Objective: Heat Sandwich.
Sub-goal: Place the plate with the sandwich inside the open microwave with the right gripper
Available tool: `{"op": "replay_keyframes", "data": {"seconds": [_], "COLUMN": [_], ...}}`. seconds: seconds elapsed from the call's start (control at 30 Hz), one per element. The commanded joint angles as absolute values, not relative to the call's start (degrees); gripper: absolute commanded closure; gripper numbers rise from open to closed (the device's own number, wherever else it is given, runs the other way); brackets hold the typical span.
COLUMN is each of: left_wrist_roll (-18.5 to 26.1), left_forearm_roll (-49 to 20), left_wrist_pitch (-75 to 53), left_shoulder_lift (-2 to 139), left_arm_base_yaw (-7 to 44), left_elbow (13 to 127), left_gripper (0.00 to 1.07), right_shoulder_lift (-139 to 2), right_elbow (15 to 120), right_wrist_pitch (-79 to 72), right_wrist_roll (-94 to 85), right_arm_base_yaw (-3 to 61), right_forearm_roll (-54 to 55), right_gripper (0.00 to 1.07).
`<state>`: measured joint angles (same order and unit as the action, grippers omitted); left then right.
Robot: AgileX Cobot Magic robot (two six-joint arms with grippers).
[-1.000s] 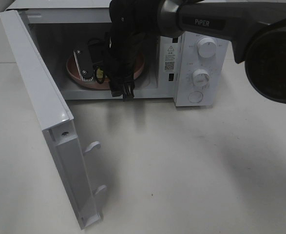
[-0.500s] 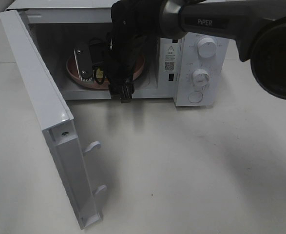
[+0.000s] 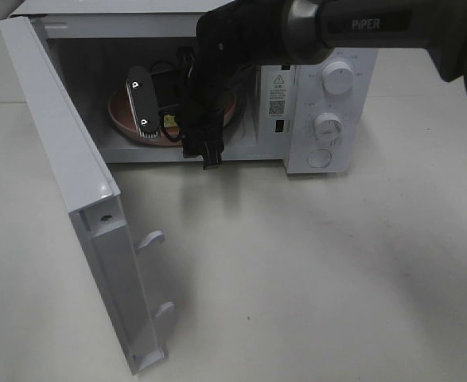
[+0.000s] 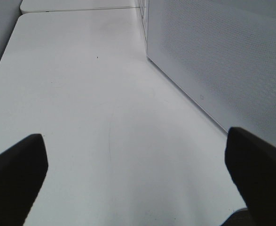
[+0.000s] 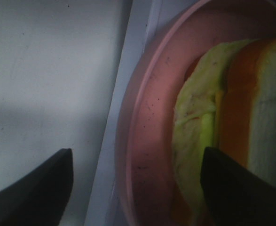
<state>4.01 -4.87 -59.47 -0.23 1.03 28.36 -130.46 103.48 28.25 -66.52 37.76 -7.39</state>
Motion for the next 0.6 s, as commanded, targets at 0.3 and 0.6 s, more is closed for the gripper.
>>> {"op": "replay_keyframes", "data": {"seconds": [0.3, 0.6], "left_wrist_roll": [4.1, 4.1], "left_forearm_roll": [-5.1, -5.1], "left_wrist_pitch": [-59.4, -59.4], "left_shoulder_lift": [-1.8, -1.8], "left_arm_base_yaw": [1.1, 1.1], "left_elbow": [28.2, 28.2], "left_gripper": [0.09, 0.09], "right_shoulder_lift": [-122.7, -116.4], "right_elbow": [91.7, 83.4], "right_wrist_pitch": [21.8, 18.9], "right_wrist_roll": [-66.2, -66.2], "right_arm_base_yaw": [37.7, 38.3], "right_forearm_roll": [-8.4, -8.4], "right_gripper": [0.34, 0.34]}}
